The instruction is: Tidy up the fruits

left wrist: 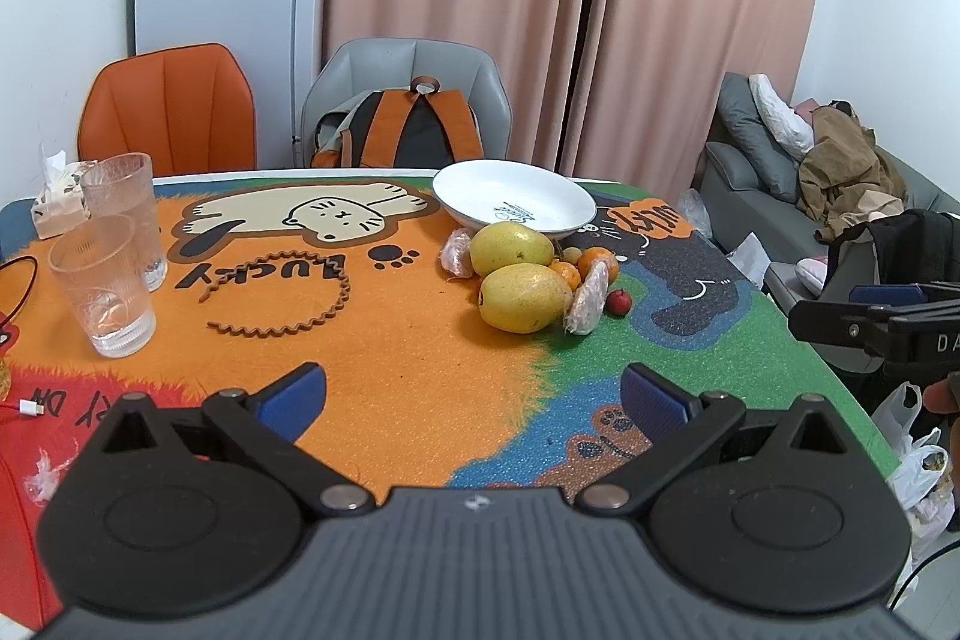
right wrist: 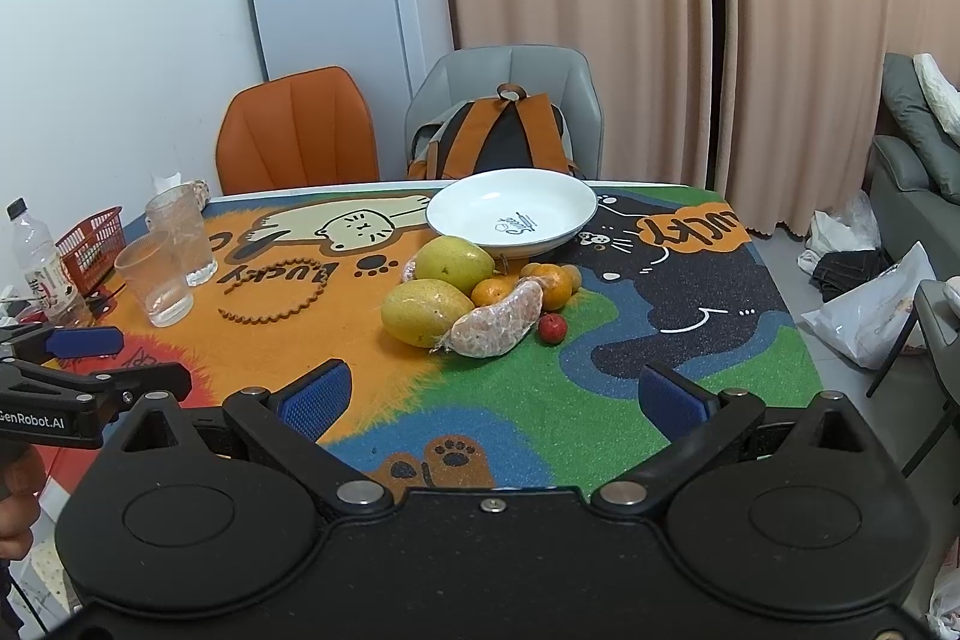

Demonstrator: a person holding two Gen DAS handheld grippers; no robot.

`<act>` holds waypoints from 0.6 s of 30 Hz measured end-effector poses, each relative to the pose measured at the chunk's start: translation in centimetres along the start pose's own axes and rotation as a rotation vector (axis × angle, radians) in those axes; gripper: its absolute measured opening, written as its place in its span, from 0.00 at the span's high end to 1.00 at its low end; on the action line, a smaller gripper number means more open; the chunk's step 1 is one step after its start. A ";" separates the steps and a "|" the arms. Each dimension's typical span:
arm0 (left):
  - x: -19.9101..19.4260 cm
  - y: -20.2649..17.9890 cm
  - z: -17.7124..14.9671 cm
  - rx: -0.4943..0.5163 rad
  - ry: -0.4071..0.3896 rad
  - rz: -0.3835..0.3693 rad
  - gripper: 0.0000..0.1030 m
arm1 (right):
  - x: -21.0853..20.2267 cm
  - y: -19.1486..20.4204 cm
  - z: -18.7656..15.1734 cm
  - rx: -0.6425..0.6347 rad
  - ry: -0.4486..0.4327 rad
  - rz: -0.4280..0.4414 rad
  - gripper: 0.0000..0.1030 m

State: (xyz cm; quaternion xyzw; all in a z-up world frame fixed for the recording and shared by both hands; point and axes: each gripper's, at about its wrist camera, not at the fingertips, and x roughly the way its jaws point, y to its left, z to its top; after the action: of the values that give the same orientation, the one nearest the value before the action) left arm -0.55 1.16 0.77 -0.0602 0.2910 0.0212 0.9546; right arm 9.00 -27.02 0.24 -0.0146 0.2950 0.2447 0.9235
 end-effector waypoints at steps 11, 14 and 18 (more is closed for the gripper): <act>0.7 -0.4 0.4 0.010 0.008 0.012 0.00 | 1.2 -0.7 0.1 0.005 0.015 0.011 0.00; 1.5 -0.4 0.7 0.011 0.016 0.011 0.00 | 1.8 -1.1 0.0 0.003 0.021 0.006 0.00; 2.6 -0.8 0.9 0.020 0.034 0.007 0.00 | 2.9 -2.0 -0.1 0.025 0.037 0.014 0.00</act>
State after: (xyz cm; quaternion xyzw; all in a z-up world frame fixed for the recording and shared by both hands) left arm 2.17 0.48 0.08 -0.0498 0.3074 0.0207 0.9501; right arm 11.91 -27.52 -1.68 -0.0056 0.3153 0.2474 0.9162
